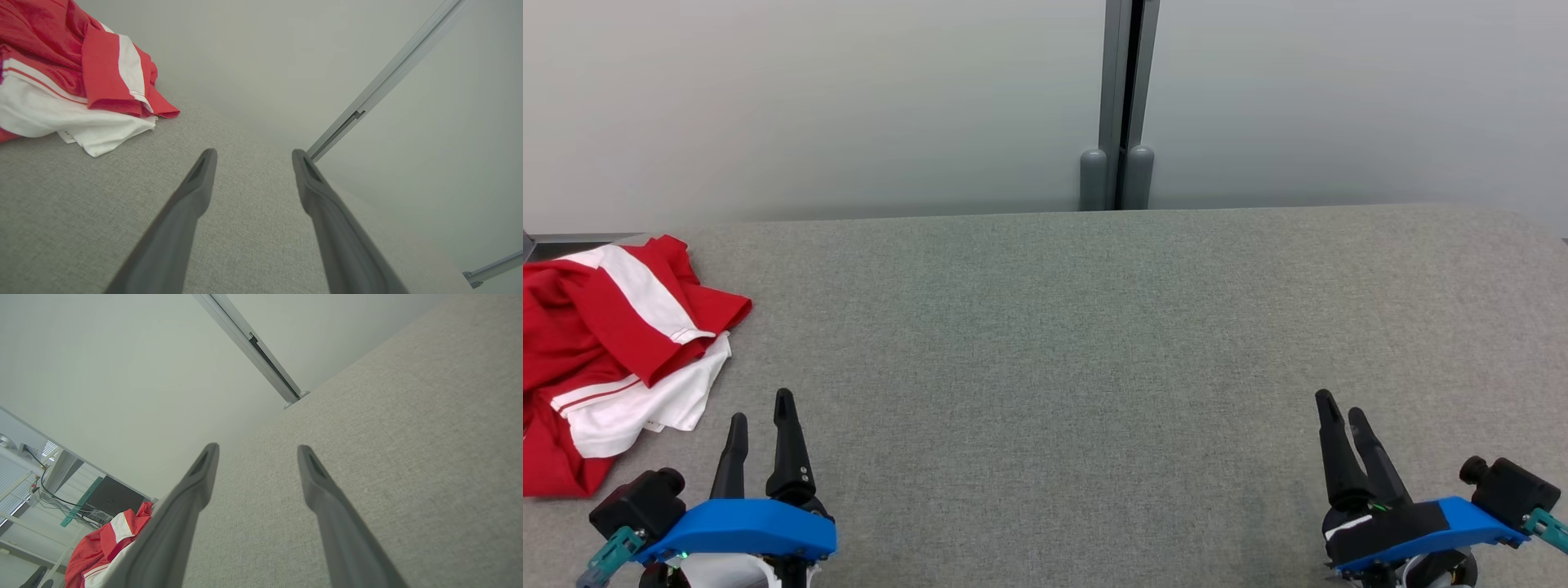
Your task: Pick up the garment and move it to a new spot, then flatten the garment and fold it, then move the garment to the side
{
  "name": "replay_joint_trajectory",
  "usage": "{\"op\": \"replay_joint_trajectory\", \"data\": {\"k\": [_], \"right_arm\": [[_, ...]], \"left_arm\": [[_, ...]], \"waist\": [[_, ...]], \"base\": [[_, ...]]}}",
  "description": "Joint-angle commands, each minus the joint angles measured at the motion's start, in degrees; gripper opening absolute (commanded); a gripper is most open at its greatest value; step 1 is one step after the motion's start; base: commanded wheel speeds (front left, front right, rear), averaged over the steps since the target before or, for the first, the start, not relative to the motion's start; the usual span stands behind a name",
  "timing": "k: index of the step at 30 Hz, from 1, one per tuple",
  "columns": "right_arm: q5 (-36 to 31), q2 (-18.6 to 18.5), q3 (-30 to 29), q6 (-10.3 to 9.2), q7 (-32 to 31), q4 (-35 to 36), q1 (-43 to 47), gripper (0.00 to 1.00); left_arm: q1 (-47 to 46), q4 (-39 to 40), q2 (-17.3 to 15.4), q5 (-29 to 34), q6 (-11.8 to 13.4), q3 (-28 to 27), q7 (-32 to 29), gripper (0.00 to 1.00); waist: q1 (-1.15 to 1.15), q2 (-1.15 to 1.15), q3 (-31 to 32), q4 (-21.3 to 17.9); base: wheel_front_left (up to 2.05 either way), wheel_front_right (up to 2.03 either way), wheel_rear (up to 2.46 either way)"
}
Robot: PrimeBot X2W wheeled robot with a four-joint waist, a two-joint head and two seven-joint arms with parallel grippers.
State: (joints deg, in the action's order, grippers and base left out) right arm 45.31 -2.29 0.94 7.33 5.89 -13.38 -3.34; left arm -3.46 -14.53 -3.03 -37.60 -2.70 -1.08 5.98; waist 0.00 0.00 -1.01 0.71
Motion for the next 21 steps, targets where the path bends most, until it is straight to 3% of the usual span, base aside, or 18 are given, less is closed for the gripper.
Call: {"op": "replay_joint_trajectory", "data": {"k": [1, 12, 21], "right_arm": [[-2.3, -0.5, 0.3, 0.16, 0.7, 0.4, -0.5, 1.00], [-10.1, -0.5, 1.0, 0.15, 2.5, -0.2, -0.4, 1.00], [-15.7, -0.6, 1.3, 0.17, 3.9, -0.5, -0.3, 1.00]], "left_arm": [[-1.2, 0.3, -0.5, 2.2, 0.5, 0.4, 0.7, 1.00], [-1.0, 0.3, -1.4, 8.8, 2.2, 1.5, 2.4, 1.00], [-0.6, 0.9, -1.7, 13.4, 1.8, 1.8, 3.8, 1.00]], "waist": [[0.00, 0.00, 0.0, 0.0], [0.00, 0.00, 0.0, 0.2], [0.00, 0.00, 0.0, 0.4]], "base": [[0.00, 0.00, 0.00], [0.00, 0.00, 0.00], [0.00, 0.00, 0.00]]}}
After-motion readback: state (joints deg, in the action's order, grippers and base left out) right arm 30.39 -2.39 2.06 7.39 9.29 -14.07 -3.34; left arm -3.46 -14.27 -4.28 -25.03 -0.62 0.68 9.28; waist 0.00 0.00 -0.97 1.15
